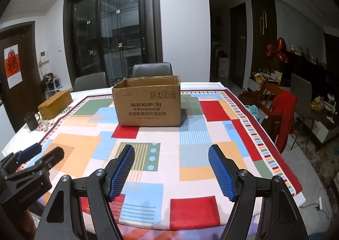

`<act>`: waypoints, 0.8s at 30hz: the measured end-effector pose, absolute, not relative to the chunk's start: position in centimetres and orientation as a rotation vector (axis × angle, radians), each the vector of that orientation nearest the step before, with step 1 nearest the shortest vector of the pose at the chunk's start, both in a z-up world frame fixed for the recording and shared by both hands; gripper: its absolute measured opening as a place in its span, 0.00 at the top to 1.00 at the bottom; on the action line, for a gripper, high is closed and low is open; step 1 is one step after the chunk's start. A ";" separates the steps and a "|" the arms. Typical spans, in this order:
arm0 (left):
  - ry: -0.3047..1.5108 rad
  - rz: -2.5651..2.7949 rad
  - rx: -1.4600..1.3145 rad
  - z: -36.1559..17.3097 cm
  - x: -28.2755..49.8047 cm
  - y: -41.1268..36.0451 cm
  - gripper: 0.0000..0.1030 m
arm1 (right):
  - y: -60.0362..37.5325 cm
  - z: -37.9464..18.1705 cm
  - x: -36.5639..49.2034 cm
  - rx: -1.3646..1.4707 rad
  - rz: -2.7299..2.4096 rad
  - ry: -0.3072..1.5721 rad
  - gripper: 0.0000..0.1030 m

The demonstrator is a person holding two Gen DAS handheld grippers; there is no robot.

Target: Organize snacks

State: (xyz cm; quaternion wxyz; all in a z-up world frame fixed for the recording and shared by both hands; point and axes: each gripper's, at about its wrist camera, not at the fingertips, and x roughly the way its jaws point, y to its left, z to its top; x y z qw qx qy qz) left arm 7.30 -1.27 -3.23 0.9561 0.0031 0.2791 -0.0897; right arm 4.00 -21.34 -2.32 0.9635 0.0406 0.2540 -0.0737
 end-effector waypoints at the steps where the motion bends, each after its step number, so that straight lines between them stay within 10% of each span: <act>1: 0.557 -0.180 0.008 -3.1 7.1 -1.3 0.34 | -21.3 -2.3 3.9 0.083 -0.148 0.514 0.29; 24: 0.528 -0.181 0.010 -2.3 6.5 -1.1 0.34 | -21.6 -2.0 3.1 0.074 -0.170 0.489 0.29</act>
